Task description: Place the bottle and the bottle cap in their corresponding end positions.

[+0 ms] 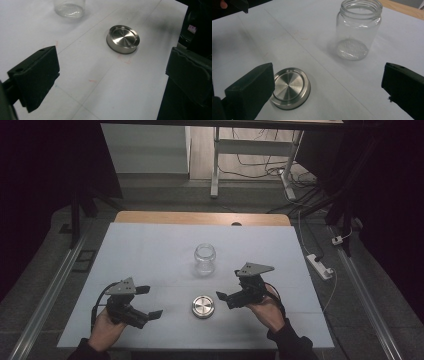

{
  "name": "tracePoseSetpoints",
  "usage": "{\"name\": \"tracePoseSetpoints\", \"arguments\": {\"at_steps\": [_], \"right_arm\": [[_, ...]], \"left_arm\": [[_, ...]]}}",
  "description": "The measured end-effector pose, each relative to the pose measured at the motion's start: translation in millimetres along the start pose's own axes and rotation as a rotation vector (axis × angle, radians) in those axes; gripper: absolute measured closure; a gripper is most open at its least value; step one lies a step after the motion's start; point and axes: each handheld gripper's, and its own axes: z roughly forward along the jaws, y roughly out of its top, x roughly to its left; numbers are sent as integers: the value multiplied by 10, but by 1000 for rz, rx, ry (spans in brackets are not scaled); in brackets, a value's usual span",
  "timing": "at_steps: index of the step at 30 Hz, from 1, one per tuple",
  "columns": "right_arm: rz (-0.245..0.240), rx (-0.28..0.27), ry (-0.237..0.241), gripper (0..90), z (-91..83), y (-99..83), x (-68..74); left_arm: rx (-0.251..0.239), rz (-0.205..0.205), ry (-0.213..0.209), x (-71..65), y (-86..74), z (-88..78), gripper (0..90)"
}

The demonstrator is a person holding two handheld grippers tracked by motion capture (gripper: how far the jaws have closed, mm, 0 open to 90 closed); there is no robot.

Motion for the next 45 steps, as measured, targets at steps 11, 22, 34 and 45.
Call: {"name": "tracePoseSetpoints", "arguments": {"at_steps": [11,22,34,45], "right_arm": [[15,-31,-41,0,-279,-165,-18],[68,-22,-103,0,-541,-444,-103],[129,-2,-216,0,-854,-783,-153],[184,38,-263,0,-1040,-1073,-164]], "left_arm": [[-17,-39,58,26,-174,-205,0],[-27,-79,130,48,-386,-412,0],[-21,-136,195,72,-628,-564,0],[-1,-191,254,89,-854,-684,0]]}}
